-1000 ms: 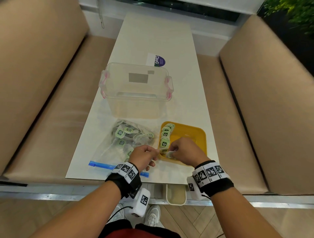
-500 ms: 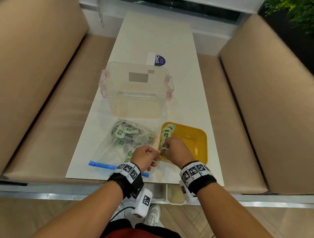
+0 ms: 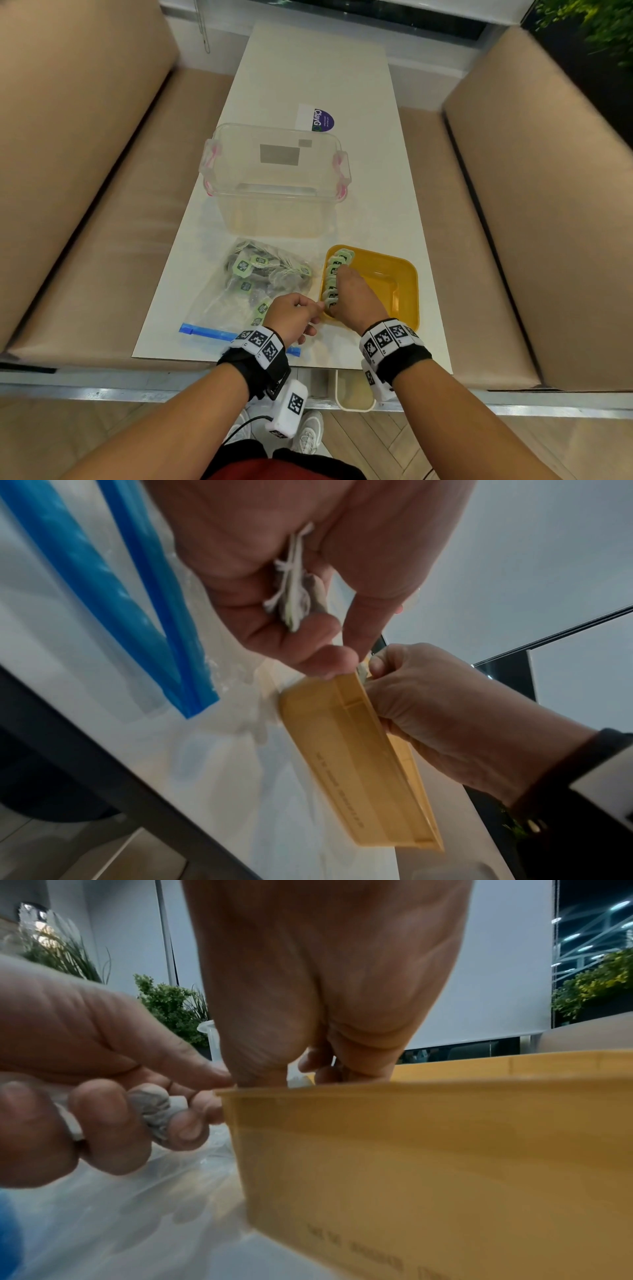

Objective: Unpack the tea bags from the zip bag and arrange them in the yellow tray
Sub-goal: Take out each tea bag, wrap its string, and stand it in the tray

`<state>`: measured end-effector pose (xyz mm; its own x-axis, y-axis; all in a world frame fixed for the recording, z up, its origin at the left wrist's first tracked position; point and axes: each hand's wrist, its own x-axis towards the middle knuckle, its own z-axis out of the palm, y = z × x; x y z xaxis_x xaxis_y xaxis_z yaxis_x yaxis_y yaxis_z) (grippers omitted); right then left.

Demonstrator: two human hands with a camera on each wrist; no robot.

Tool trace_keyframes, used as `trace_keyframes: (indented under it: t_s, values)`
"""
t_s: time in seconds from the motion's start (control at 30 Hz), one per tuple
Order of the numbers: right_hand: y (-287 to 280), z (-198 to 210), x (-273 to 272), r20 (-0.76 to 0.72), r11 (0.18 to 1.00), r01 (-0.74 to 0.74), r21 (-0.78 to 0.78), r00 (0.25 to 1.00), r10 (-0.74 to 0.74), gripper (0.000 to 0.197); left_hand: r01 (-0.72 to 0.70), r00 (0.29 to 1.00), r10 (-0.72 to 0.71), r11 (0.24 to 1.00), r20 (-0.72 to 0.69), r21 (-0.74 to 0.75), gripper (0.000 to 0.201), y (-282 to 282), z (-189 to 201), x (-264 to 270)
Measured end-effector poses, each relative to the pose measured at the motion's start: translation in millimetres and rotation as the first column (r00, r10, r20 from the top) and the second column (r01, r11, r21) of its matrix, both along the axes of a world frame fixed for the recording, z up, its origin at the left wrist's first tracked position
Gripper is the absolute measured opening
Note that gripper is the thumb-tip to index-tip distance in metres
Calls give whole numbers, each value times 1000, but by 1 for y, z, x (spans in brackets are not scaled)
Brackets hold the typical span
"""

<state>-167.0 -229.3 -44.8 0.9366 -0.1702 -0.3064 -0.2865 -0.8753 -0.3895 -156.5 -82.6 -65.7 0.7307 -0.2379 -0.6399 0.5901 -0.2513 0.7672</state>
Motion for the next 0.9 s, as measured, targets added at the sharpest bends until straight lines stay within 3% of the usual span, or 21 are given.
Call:
trace_keyframes:
  t_s: [0.13,0.27,0.5,0.67,0.83,0.9]
  values:
    - [-10,8,-3,9,998,42,39,999,-43,60,-1,1000,1,1000,-20,-20,23,0,4,1]
    - [-21,29,-9,123,990,79,116,988,-94,27,-87,991,73,988,-115,-126,42,5,13,4]
    - [0,60,-21,164,914,-170,368,980,116,14,-115,987,73,941,-142,-319,58,18,34,0]
    - [23,56,-27,137,915,-267,303,962,235,26,-137,981,85,939,-175,-315,61,21,41,0]
    - [36,50,-36,175,876,-466,124,879,443,45,-277,927,135,874,-349,-399,63,18,45,4]
    - [42,45,-38,203,867,-496,49,855,478,38,-288,915,110,852,-389,-436,63,18,47,6]
